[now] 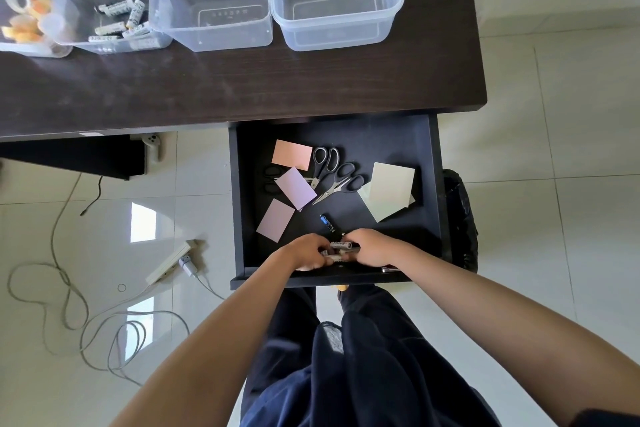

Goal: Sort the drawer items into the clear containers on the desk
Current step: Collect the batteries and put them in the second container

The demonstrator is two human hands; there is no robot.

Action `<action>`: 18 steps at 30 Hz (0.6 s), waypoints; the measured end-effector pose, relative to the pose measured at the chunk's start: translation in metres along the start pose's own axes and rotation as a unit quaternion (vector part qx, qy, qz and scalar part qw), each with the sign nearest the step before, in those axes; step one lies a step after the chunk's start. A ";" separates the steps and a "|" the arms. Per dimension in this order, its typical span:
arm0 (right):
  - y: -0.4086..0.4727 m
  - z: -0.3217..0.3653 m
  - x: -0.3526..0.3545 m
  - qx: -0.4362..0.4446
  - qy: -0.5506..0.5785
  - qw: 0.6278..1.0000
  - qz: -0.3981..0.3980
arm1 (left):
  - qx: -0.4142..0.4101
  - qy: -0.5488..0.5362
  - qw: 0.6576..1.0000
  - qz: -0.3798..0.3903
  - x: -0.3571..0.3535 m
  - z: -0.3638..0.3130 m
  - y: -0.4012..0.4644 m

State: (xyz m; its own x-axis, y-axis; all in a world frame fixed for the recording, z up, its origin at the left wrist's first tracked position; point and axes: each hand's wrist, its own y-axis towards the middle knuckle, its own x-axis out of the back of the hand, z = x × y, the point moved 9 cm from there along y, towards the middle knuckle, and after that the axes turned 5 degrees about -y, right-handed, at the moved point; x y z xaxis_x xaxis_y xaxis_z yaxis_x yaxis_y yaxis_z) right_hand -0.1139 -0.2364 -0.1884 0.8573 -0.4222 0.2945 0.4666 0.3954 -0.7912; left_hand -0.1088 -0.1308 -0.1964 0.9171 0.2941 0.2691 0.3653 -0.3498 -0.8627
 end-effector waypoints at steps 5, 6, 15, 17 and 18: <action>-0.001 0.003 0.001 0.006 -0.010 1.000 -0.007 | 0.005 0.011 1.000 0.013 -0.001 -0.001 -0.004; -0.001 0.002 0.001 0.003 -0.007 1.000 -0.008 | 0.010 0.011 1.000 0.016 -0.001 -0.002 -0.005; 0.001 -0.005 -0.001 -0.007 0.050 0.999 0.003 | 0.051 -0.034 0.997 0.050 -0.008 0.003 -0.010; -0.001 -0.006 0.002 -0.008 0.036 0.999 -0.012 | 0.059 -0.028 0.996 0.056 -0.009 0.002 -0.013; -0.002 -0.008 0.004 -0.010 0.029 0.999 -0.016 | 0.063 -0.027 0.996 0.057 -0.009 0.002 -0.014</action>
State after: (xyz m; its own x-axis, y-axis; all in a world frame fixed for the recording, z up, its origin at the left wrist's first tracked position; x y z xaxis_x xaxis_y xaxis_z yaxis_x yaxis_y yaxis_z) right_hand -0.1132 -0.2450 -0.1898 0.8275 -0.4814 0.2888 0.4890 0.3655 -0.7920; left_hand -0.1220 -0.1267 -0.1877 0.9399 0.3085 0.1464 0.2341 -0.2700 -0.9340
